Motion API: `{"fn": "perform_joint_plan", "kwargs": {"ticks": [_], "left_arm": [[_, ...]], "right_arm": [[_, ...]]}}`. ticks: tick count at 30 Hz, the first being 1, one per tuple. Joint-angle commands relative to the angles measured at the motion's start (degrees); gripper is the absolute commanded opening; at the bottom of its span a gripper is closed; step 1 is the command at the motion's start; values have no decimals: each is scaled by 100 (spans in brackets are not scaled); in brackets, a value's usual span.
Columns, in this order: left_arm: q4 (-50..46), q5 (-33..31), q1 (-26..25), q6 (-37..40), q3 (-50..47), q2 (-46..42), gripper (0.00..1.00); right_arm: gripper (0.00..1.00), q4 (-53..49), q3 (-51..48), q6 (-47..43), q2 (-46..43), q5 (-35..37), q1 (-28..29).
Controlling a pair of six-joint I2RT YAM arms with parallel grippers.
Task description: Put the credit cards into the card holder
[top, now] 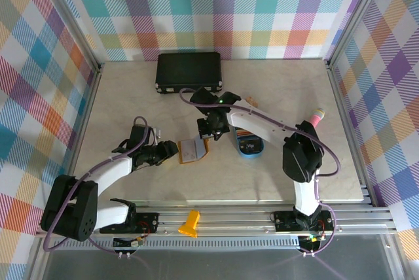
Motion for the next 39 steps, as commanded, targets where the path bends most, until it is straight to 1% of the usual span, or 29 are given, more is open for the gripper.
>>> {"fn": "perform_joint_plan", "kwargs": {"ticks": [1,6,12,18,19,22,25,27,33,35,39], "left_arm": [[28,134,75,119,84,-36,49],[-288,-10,82,156,125,-308,48],[-491,-33,85,139,98,-534,46],[-980,-330,91,160,169,-882,43],[-1187,-383,92,161,167,-935,43],[-1392,-537,113,180,150,-974,40],[-1584,-700,125,249,152,-897,38],[-1517,-639,124,243,120,-927,38],[-1196,-225,126,304,126,-1084,41],[-886,-57,126,278,101,-1070,41],[-539,19,-94,232,148,-785,41]], "right_arm": [[0,98,126,133,-145,-403,20],[0,288,336,245,131,-802,189],[0,165,874,353,782,-922,432],[0,418,1183,568,1249,-1163,546],[0,412,1270,598,1324,-1199,565],[0,330,1553,623,1461,-1190,622],[0,205,1585,611,1378,-969,627],[0,99,1502,579,1244,-811,580],[0,172,628,509,569,-580,285],[0,191,307,451,341,-553,157],[0,192,-314,336,-124,-472,-114]]}}
